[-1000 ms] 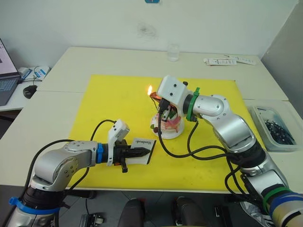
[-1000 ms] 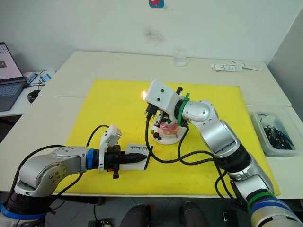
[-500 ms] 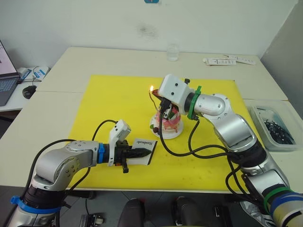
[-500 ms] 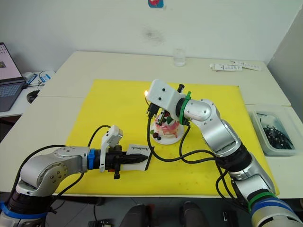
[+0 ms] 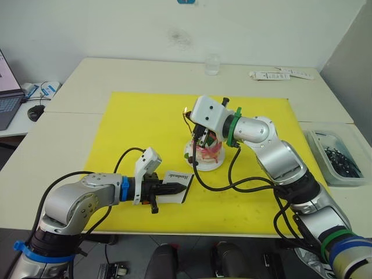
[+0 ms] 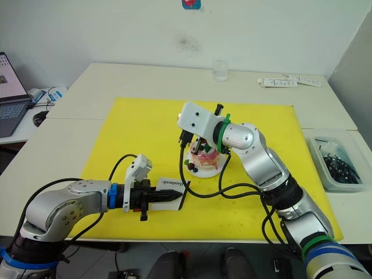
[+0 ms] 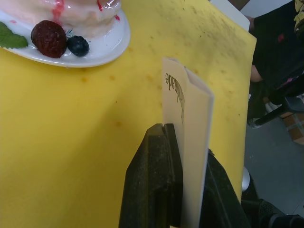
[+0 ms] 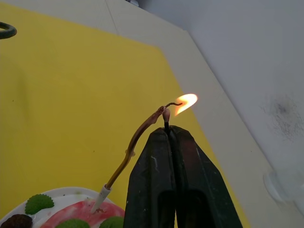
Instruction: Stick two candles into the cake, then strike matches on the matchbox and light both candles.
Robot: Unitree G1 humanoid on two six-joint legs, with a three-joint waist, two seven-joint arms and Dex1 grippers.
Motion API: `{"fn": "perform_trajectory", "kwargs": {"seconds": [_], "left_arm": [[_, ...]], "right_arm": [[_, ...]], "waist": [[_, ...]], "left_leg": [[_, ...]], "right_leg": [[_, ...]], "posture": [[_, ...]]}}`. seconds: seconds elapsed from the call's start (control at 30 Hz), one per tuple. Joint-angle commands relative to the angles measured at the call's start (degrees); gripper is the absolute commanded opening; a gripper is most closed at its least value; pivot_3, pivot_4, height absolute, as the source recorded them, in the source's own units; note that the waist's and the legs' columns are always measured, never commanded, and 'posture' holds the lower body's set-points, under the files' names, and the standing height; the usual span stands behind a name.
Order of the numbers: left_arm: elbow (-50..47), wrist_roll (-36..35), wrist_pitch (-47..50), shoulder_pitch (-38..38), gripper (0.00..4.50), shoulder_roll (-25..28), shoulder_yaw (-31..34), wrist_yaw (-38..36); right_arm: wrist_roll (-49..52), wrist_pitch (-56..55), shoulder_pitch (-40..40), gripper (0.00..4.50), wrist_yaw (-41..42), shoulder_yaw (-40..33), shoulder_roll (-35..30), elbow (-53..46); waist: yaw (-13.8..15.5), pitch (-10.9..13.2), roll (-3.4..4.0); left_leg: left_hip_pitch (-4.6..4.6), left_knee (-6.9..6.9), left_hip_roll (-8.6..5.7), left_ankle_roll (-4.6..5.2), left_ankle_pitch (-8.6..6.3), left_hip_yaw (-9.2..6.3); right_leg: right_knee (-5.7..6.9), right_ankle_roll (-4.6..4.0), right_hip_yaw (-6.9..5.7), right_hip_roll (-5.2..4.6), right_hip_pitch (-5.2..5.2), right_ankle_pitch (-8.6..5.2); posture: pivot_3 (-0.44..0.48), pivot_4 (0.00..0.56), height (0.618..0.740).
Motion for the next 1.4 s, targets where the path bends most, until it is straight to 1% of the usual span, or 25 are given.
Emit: {"fn": "perform_trajectory", "kwargs": {"seconds": [0.03,1.17,1.27,1.4], "left_arm": [[-1.63,-1.22,-0.17,-0.75,0.0,-0.42,-0.21,-0.91],[-1.65,-1.27,0.48,-1.11,0.0,-0.28,-0.37,-1.32],[-1.67,-1.22,0.45,-1.03,0.0,-0.24,-0.41,-1.42],[-1.54,-1.14,0.38,-1.04,0.0,-0.24,-0.49,-1.73]], "right_arm": [[-1.03,-1.28,-1.46,0.04,0.22,-0.97,0.48,-0.96],[-1.72,-1.58,-0.59,0.04,1.42,-1.94,0.6,-1.43],[-1.64,-1.44,-0.57,0.04,1.25,-2.29,0.61,-1.61],[-0.84,-0.21,-1.21,0.04,-0.12,-4.69,1.68,-1.86]], "waist": [[0.0,0.0,0.0],[0.0,0.0,0.0],[0.0,0.0,0.0],[0.0,0.0,0.0]], "left_leg": [[0.0,0.0,0.0,0.0,0.0,0.0],[0.0,0.0,0.0,0.0,0.0,0.0],[0.0,0.0,0.0,0.0,0.0,0.0],[0.0,0.0,0.0,0.0,0.0,0.0]], "right_leg": [[0.0,0.0,0.0,0.0,0.0,0.0],[0.0,0.0,0.0,0.0,0.0,0.0],[0.0,0.0,0.0,0.0,0.0,0.0],[0.0,0.0,0.0,0.0,0.0,0.0]], "posture": [[0.0,0.15,0.74],[0.0,0.15,0.74],[0.0,0.15,0.74],[0.0,0.15,0.74]]}}
